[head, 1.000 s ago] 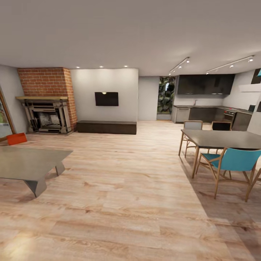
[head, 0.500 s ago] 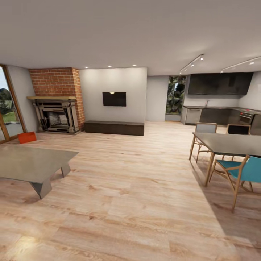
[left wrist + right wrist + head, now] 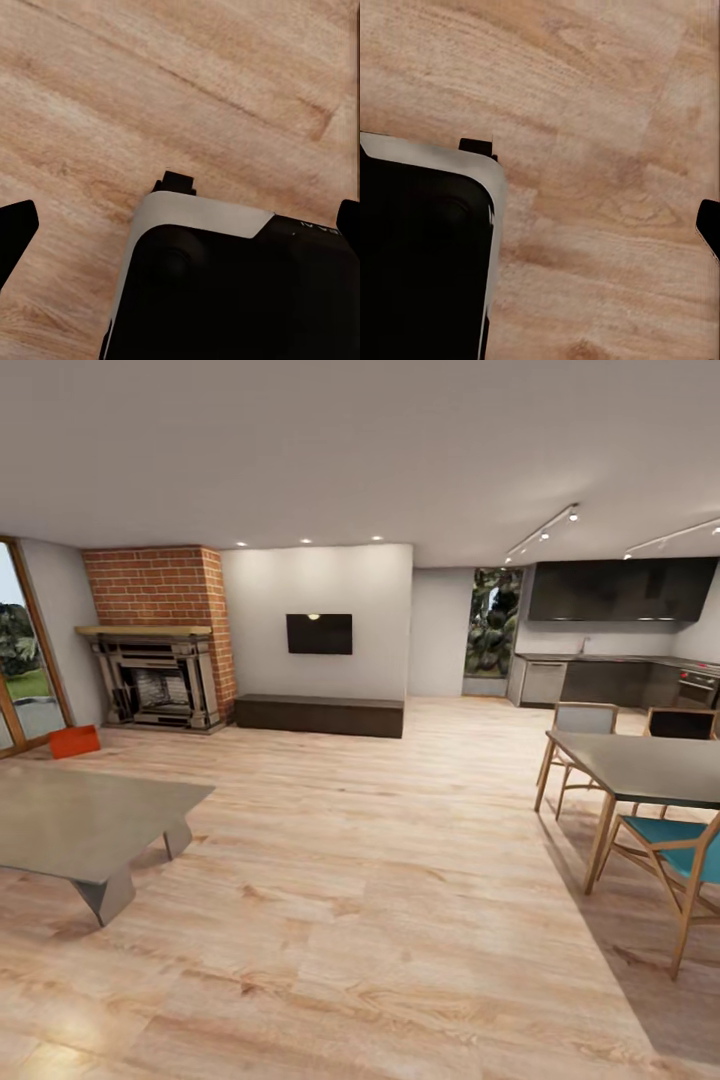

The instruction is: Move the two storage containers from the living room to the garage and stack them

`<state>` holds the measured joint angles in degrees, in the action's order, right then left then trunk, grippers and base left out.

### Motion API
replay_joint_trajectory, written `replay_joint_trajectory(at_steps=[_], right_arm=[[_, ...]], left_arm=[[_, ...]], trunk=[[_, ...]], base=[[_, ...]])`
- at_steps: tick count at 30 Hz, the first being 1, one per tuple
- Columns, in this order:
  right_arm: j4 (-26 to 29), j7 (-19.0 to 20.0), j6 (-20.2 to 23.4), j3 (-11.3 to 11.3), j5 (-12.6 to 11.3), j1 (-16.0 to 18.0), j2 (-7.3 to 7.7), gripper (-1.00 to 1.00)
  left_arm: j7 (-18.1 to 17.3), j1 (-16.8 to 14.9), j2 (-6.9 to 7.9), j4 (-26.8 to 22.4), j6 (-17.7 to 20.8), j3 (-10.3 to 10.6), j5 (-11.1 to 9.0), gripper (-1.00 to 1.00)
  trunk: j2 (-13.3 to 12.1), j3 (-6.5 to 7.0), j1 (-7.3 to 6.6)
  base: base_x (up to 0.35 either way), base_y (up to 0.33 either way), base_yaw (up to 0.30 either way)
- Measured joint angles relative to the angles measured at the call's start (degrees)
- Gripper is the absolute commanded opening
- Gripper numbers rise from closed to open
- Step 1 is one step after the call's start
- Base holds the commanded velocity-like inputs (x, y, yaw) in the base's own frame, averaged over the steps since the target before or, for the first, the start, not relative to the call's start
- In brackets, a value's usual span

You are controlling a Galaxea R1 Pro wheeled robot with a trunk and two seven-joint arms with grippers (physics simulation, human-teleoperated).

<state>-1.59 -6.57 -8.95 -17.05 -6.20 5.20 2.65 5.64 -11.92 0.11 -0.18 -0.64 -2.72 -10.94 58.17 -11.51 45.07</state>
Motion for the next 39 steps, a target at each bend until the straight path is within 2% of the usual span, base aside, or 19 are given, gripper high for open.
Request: replay_joint_trajectory(at_steps=[16,39], right_arm=[[0.00,0.23,-0.01,-0.03,-0.02,0.00,0.00,1.00],[-0.08,-0.23,0.79,0.14,-0.51,0.00,-0.78,1.00]], left_arm=[[0.00,0.00,0.04,0.00,-0.07,0.05,0.00,1.00],[0.00,0.00,0.07,0.00,0.03,0.21,0.05,1.00]], trunk=[[0.00,0.00,0.00],[0.00,0.00,0.00]], base=[[0.322,0.000,0.000],[0.322,0.000,0.000]])
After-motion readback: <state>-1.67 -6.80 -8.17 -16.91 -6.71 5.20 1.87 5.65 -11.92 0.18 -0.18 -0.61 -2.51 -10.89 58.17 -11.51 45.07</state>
